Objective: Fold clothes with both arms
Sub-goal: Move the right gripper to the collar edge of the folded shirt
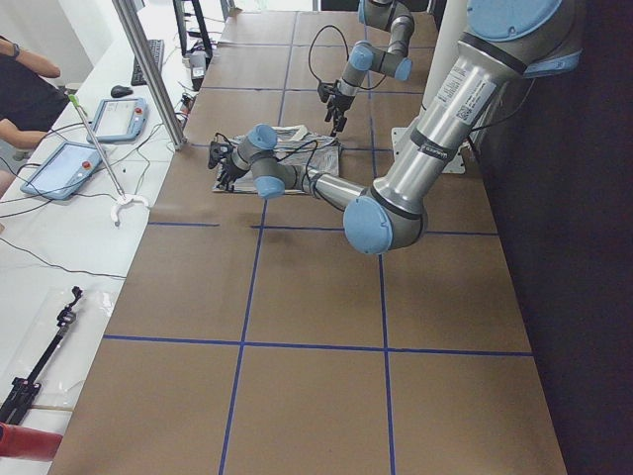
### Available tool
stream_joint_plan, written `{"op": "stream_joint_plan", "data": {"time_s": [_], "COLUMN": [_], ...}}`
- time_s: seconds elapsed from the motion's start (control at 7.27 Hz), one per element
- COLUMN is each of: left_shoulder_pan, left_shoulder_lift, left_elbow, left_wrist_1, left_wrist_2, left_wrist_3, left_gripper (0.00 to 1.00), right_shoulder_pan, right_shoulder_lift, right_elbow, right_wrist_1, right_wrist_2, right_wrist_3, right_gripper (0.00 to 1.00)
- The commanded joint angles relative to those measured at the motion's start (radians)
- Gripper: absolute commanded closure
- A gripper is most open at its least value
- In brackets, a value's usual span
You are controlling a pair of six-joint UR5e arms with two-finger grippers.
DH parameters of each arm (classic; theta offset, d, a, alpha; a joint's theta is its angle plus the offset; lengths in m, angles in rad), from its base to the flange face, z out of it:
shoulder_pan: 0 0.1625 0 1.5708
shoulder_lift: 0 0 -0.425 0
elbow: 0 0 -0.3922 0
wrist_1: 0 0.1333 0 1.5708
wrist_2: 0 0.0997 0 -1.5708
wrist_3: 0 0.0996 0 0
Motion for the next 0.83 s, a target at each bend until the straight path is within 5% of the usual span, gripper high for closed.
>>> {"op": "stream_joint_plan", "data": {"time_s": [0.0, 0.69], "left_shoulder_pan": [0.002, 0.009], "left_shoulder_lift": [0.002, 0.005], "left_elbow": [-0.003, -0.003], "left_wrist_1": [-0.001, 0.000], "left_wrist_2": [0.000, -0.002], "left_wrist_3": [-0.001, -0.001], "left_gripper": [0.66, 0.65], "right_shoulder_pan": [-0.015, -0.024], "right_shoulder_lift": [0.016, 0.019], "right_elbow": [-0.038, -0.063], "right_wrist_1": [0.002, 0.008], "right_wrist_2": [-0.017, -0.021], "right_wrist_3": [-0.042, -0.039], "right_gripper": [0.00, 0.00]}}
